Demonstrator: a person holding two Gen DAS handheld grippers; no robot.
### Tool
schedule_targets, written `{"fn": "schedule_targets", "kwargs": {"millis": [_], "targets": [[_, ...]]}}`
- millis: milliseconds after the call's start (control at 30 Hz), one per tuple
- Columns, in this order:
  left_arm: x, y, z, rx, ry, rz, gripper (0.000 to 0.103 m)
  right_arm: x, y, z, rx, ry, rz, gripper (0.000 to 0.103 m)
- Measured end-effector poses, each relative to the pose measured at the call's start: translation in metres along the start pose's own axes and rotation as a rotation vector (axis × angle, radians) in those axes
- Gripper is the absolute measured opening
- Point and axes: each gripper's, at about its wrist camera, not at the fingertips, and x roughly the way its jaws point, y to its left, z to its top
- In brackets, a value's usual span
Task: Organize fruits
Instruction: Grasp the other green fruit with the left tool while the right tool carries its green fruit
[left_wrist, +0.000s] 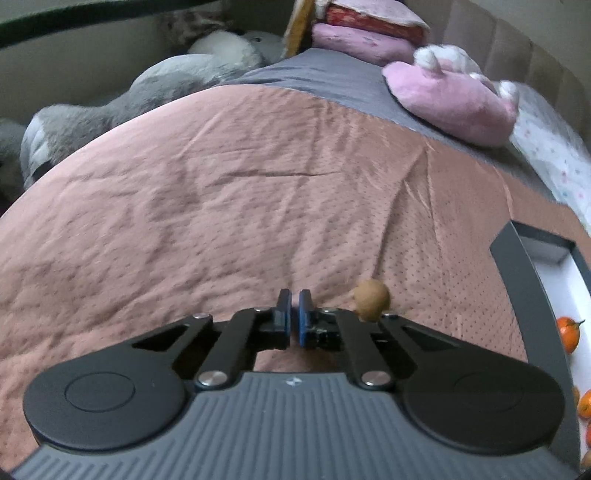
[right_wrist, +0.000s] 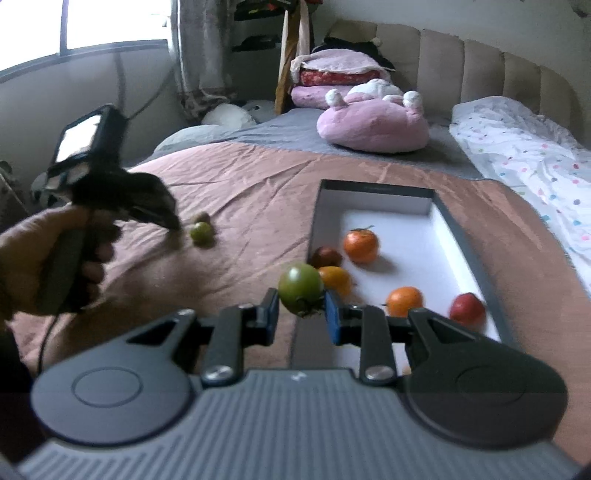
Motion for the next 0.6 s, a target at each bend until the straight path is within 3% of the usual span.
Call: {"fn": "schedule_targets", "kwargs": {"millis": [167,400,500,600], "targets": [[-0.012,0.008,-0.002,-0.023,-0.009,0.021,0.005,-0.008,-0.012,-0.008,0.005,-0.014,-0.022,0.029],[-0.024,-0.040,-0.009,0.118,-0.031,-0.075,0.007,-0.009,-0.025,-0.010,0.048,-0.037,-0.019,0.029],[-0.022,-0.058,-0.018,0.190,-0.053,-0.023,0.015,-0.008,-0.030,-0.012,0.075,-0.041,-0.016,0.029],[-0.020,-0.063,-0.018,0.191,-0.055,-0.015,0.023,-0.009,-0.035,-0.013,0.095,-0.052,-0.012,0.029]]}}
